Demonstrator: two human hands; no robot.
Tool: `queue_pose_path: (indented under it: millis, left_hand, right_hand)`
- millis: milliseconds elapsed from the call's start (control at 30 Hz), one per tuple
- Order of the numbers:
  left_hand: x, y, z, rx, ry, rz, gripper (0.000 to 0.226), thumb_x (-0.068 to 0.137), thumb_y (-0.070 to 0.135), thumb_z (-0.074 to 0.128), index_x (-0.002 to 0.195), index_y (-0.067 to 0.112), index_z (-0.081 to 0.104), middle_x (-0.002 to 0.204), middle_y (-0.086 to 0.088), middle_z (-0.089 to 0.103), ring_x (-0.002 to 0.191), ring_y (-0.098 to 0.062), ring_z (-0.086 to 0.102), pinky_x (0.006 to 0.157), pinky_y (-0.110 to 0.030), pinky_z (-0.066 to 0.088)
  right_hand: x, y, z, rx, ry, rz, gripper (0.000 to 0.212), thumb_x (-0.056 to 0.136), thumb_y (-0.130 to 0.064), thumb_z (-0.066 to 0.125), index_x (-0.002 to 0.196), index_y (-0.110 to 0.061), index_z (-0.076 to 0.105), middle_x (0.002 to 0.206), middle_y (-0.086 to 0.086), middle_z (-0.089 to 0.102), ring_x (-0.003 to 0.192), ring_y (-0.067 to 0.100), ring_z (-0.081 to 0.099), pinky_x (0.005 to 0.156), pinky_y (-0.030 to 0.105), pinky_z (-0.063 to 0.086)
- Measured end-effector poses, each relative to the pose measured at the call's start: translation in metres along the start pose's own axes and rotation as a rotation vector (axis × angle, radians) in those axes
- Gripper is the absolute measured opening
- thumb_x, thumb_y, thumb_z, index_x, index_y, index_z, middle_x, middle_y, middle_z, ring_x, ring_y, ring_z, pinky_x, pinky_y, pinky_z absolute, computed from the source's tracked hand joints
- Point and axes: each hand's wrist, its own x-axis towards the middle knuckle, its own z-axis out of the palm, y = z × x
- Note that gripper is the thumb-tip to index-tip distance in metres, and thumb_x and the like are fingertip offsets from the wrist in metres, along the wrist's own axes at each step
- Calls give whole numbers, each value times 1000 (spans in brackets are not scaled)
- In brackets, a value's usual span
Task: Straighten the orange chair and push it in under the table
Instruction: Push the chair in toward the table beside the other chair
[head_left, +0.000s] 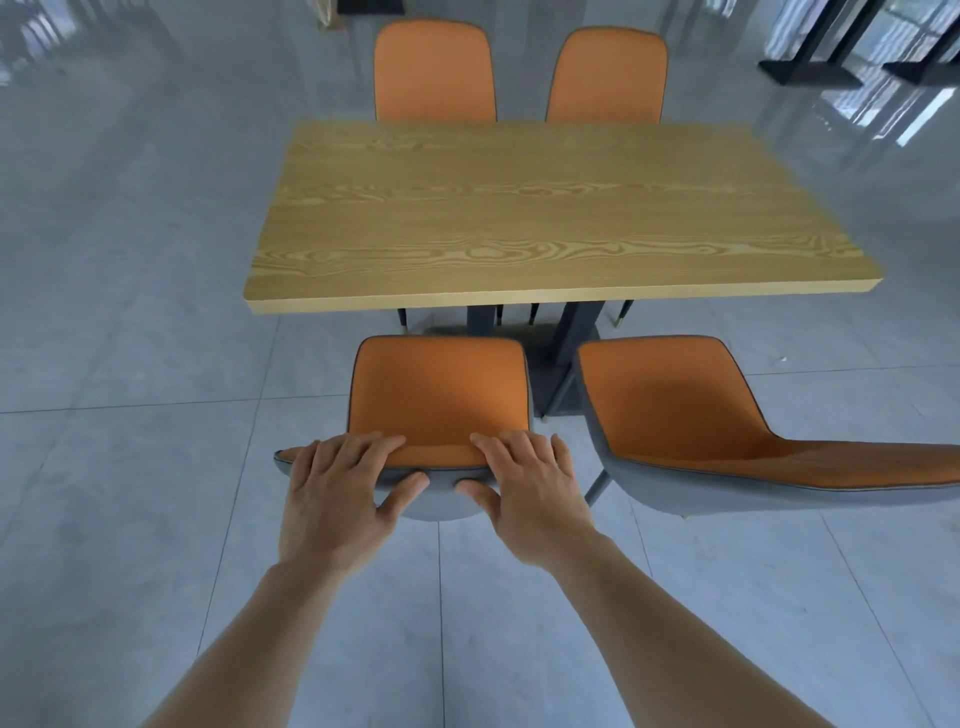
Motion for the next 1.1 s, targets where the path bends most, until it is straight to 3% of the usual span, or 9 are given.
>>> queue_pose_path:
  millis: [133,267,400,533,667,733,833,1000,1100]
  left_hand:
    - [-4,26,8,-24,15,-38,60,91,75,36,126,34,61,123,8,64,120,-24,52,109,-47,36]
    - [-13,35,14,-53,35,-22,56,90,75,39,124,36,62,120,12,64,118,-21,52,107,-42,33]
    - [-14,32,14,-61,55,-14,54,89,73,42,125,38,61,118,15,64,116,-20,52,106,-40,31]
    - [-17,34,17,-80,73,-15,54,86,75,47,123,39,62,116,16,63,115,-21,51,102,-41,32]
    - [-22,37,19,-87,86,-36,53,86,77,45,115,38,64,112,15,63,111,-22,51,99,-41,31]
    - [-26,42,21,-86,99,-31,52,86,77,45,113,37,65,110,15,63,111,-21,51,99,-40,31]
    - [-28,49,23,-95,115,-15,53,86,77,45,112,36,66,109,15,64,110,-21,52,99,-40,31]
    - [-30,53,20,-58,101,-43,55,84,78,46,113,36,66,109,14,65,110,-22,54,100,-41,35]
    - [-32,54,20,-35,112,-54,55,85,78,48,112,35,67,107,12,66,107,-22,57,98,-41,37]
  right_hand:
    - [-5,25,-6,-18,-2,-17,76,92,-75,9,153,-34,32,142,-5,46,134,26,39,122,52,20]
    - [-12,43,-11,10,-13,-19,89,86,-87,16,151,-31,38,142,-7,51,135,22,42,118,42,27]
    - [-10,41,-9,-23,0,-19,93,83,-90,10,138,-26,49,128,-3,60,123,25,50,112,42,35]
    - [-12,37,-12,-41,3,-18,105,73,-92,-10,119,-24,55,105,-1,63,104,25,54,103,42,40]
    - [-17,33,-17,-23,-24,-12,103,74,-91,-7,116,-22,58,100,0,63,102,26,55,104,42,40]
    - [-22,37,-20,-17,-46,-12,91,79,-88,7,115,-21,59,98,1,64,101,26,55,102,41,41]
    - [-28,46,-24,16,-74,-11,78,83,-82,25,119,-22,59,104,0,65,107,25,54,103,39,39]
    - [-25,51,-14,39,-111,-57,99,80,-90,9,142,-23,46,136,1,53,132,28,37,115,47,29]
    - [-23,52,-10,80,-86,-77,103,76,-89,7,146,-24,44,144,-1,47,139,29,27,119,51,23]
